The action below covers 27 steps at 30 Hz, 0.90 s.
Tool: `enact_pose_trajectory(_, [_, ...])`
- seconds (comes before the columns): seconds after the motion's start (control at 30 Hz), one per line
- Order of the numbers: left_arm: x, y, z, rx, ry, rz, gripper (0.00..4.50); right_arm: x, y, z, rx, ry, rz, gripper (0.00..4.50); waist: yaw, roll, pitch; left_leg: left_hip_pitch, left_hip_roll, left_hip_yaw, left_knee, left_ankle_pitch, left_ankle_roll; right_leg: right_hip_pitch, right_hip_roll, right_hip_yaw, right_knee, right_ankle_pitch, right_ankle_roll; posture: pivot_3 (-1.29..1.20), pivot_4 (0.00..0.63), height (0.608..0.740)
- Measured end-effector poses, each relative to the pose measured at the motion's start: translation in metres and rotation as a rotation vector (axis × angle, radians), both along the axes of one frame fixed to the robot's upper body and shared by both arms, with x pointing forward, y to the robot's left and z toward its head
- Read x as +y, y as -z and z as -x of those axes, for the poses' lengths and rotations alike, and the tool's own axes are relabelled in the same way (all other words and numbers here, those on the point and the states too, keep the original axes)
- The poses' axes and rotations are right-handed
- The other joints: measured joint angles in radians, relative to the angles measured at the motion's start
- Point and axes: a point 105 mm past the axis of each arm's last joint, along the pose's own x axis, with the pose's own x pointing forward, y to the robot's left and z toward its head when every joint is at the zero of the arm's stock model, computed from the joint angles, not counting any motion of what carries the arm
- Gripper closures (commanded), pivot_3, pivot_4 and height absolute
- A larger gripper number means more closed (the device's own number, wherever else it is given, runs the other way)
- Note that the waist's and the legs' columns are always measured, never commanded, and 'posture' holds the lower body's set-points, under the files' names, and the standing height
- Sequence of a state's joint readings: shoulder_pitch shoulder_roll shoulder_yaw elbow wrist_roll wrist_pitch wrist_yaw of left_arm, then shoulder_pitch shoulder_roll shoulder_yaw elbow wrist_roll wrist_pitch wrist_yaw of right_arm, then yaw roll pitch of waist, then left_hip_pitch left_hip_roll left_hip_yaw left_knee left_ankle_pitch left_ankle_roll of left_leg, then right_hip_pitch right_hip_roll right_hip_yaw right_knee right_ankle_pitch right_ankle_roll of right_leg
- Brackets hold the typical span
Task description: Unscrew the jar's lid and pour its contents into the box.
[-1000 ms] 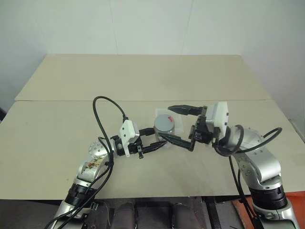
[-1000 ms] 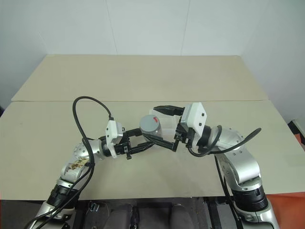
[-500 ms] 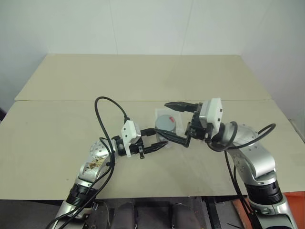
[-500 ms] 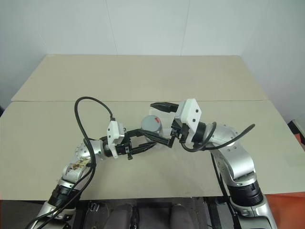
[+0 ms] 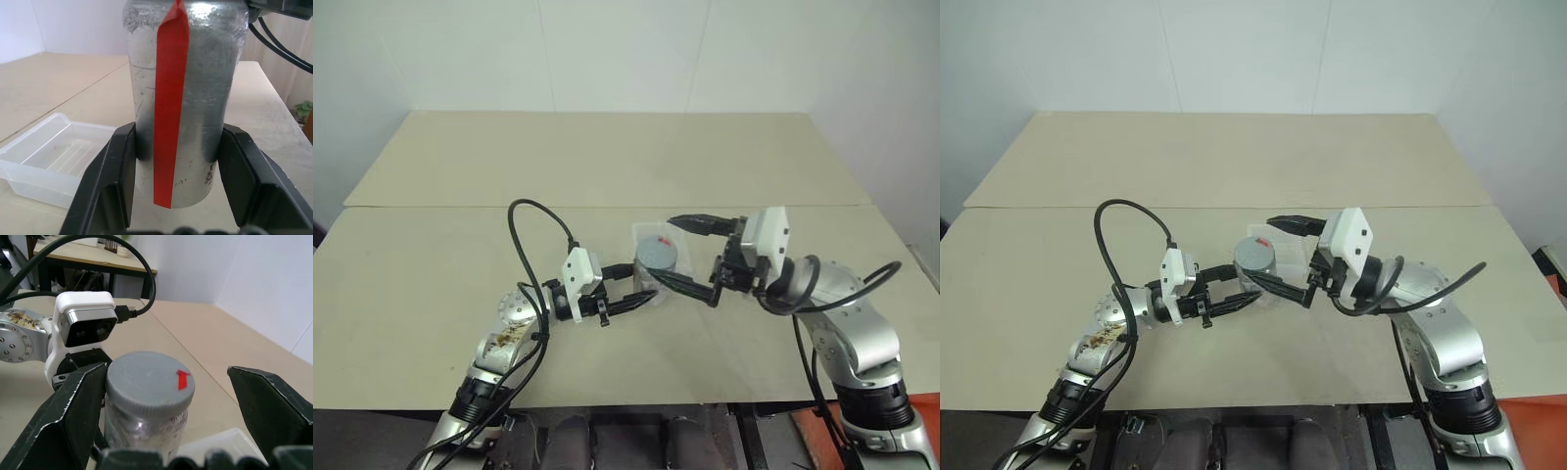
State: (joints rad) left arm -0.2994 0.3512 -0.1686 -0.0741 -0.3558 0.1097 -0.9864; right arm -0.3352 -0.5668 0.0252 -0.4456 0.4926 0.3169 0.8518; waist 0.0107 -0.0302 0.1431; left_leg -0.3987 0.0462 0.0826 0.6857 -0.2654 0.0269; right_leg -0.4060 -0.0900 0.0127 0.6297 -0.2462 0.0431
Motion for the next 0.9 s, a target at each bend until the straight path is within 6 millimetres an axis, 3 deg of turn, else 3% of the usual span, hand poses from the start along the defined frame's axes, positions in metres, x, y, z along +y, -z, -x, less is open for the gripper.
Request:
enact_pose_trajectory(0.53, [0.001, 0.002, -0.001, 0.006, 0.0, -0.002, 2.39, -0.025, 0.006, 0.003, 0.016, 0.085, 0.035, 0.01, 0.001, 0.0, 0.0, 0.0, 0.0, 0.0, 0.0, 0.0, 0.0, 0.0, 0.0, 0.0, 0.0, 0.0, 0.0, 0.0, 0.15, 0.74])
enact_pose_trajectory(0.77, [0.001, 0.002, -0.001, 0.007, -0.001, -0.002, 2.39, -0.015, 0.002, 0.015, 0.014, 0.027, 0.018, 0.01, 0.0, 0.0, 0.0, 0.0, 0.0, 0.0, 0.0, 0.0, 0.0, 0.0, 0.0, 0.0, 0.0, 0.0, 0.0, 0.0, 0.15, 0.74])
enact_pose_trajectory(0.9, [0.0, 0.001, -0.001, 0.007, -0.003, 0.003, 2.39, 0.002, 0.001, 0.016, 0.013, -0.025, -0.009, 0.01, -0.002, 0.0, 0.0, 0.0, 0.0, 0.0, 0.0, 0.0, 0.0, 0.0, 0.0, 0.0, 0.0, 0.0, 0.0, 0.0, 0.15, 0.74])
